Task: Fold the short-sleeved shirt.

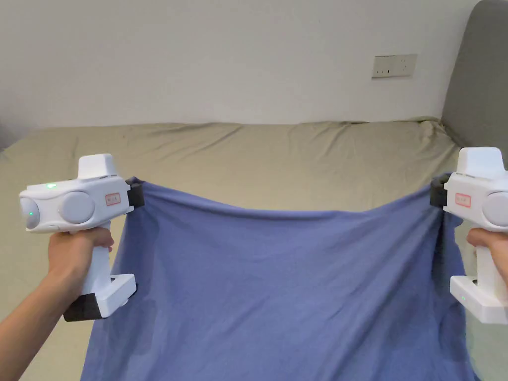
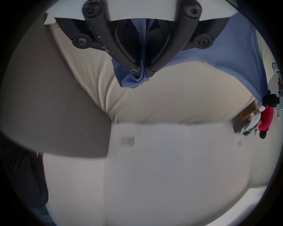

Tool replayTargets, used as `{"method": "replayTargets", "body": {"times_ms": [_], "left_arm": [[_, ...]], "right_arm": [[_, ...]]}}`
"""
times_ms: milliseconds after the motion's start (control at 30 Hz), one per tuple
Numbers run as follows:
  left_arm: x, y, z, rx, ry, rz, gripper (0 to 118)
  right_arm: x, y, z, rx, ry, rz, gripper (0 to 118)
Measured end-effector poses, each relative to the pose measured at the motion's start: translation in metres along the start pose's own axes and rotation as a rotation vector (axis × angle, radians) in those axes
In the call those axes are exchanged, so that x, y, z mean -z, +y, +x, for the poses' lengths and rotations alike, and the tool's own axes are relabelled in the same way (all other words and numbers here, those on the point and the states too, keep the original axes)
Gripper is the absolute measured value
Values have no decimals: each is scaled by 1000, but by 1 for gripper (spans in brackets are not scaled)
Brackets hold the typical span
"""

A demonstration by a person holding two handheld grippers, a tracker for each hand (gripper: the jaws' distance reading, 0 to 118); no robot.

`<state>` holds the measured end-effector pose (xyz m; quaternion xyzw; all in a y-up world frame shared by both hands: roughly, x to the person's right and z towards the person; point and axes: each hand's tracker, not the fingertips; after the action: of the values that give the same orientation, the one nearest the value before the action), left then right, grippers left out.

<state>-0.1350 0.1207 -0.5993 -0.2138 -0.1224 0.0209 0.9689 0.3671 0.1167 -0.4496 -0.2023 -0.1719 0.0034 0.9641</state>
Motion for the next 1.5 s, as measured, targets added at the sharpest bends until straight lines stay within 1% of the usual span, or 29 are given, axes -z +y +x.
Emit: {"method": "replayTargets", "body": {"times_ms": [67, 133, 200, 267, 333, 500, 633, 733, 867, 1000, 1033, 1067, 1167, 1333, 1433, 1500], "left_arm": [[-19, 34, 0, 8, 21, 76, 1], [-37, 71, -1, -12, 27, 144, 1], [-55, 107, 0, -24, 28, 222, 1], [-73, 136, 4, -20, 38, 292, 1], [-85, 163, 7, -24, 44, 346, 1], [-95, 210, 13, -4, 67, 426, 1], [-93, 230, 16, -4, 71, 474, 1], [-82, 236, 15, -6, 69, 485, 1], [-46, 219, 13, 22, 75, 461, 1], [0, 185, 12, 35, 95, 413, 1], [10, 176, 12, 34, 96, 396, 1], [21, 165, 10, 26, 98, 380, 1], [46, 130, 7, 16, 94, 319, 1], [78, 60, -1, 53, 104, 188, 1], [83, 12, -8, 46, 103, 94, 1], [81, -24, -14, 30, 100, 45, 1]], "right_arm": [[-23, 39, 4, 14, -5, 101, 7], [-38, 78, 11, 34, 14, 179, 7], [-58, 116, 13, 34, 9, 268, 7], [-72, 146, 13, 32, 7, 335, 7], [-84, 174, 15, 49, 4, 394, 7], [-103, 224, 14, 43, -10, 486, 7], [-104, 251, 12, 42, -15, 530, 7], [-94, 259, 15, 52, -8, 541, 7], [-64, 243, 19, 76, 14, 514, 7], [-22, 210, 17, 94, 43, 438, 7], [-12, 202, 17, 94, 44, 419, 7], [-12, 187, 8, 89, 47, 402, 7], [14, 151, 3, 61, 47, 344, 7], [54, 83, -1, 54, 59, 205, 7], [66, 36, -2, 92, 74, 111, 7], [68, 2, 0, 141, 95, 59, 7]]}}
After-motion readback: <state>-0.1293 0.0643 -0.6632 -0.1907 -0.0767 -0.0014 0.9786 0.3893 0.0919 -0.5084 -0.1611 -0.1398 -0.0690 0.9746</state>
